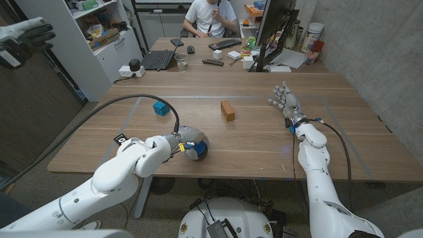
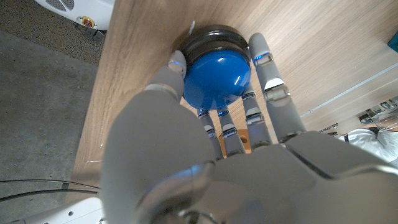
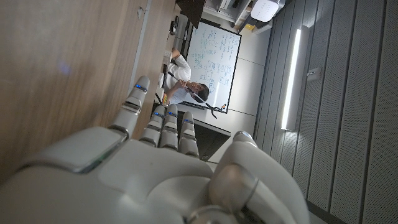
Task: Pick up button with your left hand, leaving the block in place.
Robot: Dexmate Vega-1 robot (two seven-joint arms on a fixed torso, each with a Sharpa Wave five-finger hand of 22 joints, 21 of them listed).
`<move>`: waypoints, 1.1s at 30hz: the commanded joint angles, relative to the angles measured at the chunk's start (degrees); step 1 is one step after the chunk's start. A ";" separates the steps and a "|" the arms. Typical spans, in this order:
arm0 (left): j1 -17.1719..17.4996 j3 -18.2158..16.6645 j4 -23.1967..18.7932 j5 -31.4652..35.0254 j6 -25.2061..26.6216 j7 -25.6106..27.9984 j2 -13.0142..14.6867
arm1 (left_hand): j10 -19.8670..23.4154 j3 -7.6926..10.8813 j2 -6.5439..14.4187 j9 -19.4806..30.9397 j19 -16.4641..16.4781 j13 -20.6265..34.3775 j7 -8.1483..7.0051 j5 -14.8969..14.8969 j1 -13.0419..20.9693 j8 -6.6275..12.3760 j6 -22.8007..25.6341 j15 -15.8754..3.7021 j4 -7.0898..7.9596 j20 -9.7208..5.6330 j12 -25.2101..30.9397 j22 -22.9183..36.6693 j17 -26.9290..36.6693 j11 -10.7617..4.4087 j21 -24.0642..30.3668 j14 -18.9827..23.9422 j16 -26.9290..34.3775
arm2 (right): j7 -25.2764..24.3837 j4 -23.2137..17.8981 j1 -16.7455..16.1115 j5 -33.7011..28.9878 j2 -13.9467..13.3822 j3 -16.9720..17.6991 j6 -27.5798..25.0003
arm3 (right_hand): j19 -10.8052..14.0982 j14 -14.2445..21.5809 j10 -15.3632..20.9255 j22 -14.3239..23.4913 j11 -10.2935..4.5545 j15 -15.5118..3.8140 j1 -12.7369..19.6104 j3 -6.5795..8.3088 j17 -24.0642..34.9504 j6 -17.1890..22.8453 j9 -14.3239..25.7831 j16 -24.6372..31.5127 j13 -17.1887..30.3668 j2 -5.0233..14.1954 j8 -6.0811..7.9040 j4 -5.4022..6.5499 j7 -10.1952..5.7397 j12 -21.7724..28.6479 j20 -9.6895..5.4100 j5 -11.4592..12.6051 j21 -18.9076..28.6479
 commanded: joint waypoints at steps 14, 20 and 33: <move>-0.08 -1.74 -5.06 1.21 2.13 -4.04 2.25 | -0.41 -0.07 8.85 0.37 -1.07 0.70 0.09 0.41 8.15 -0.61 -0.05 -2.13 0.43 0.21 0.25 0.04 0.32 -0.04 -0.62 2.37 -0.12 | -1.30 -6.24 -1.26 -1.48 1.00 -0.94 -2.70 | 0.18 -0.04 0.21 0.34 0.57 -0.25 -0.24 -0.11 0.16 0.44 0.10 -0.04 0.20 -0.02 0.21 -0.14 0.42 0.25 -0.48 0.38 -0.20; -0.10 -2.68 -5.46 0.27 2.12 -4.06 2.57 | -0.28 -0.07 8.88 0.39 -1.14 0.84 0.07 0.44 8.09 -0.67 -0.01 -2.12 0.42 0.22 0.29 0.04 0.29 0.01 -0.69 2.43 -0.20 | -1.45 -7.90 -1.56 -1.77 1.22 -1.13 -3.74 | 0.22 -0.08 0.21 0.34 0.57 -0.24 -0.24 -0.11 0.16 0.50 0.10 -0.07 0.20 -0.02 0.22 -0.17 0.47 0.24 -0.50 0.39 -0.19; -0.33 -4.96 -7.89 -1.19 2.17 -4.91 3.57 | -0.42 -0.10 9.02 0.43 -1.61 1.13 0.24 0.51 7.90 -0.86 -0.01 -2.11 0.46 0.09 0.19 0.05 0.28 0.07 -0.97 2.56 -0.35 | -2.13 -12.41 -2.58 -2.78 1.71 -1.54 -5.79 | 0.35 0.00 0.24 0.34 0.57 -0.17 -0.25 -0.10 0.16 0.49 0.10 -0.04 0.20 0.02 0.19 -0.18 0.54 0.24 -0.53 0.39 -0.15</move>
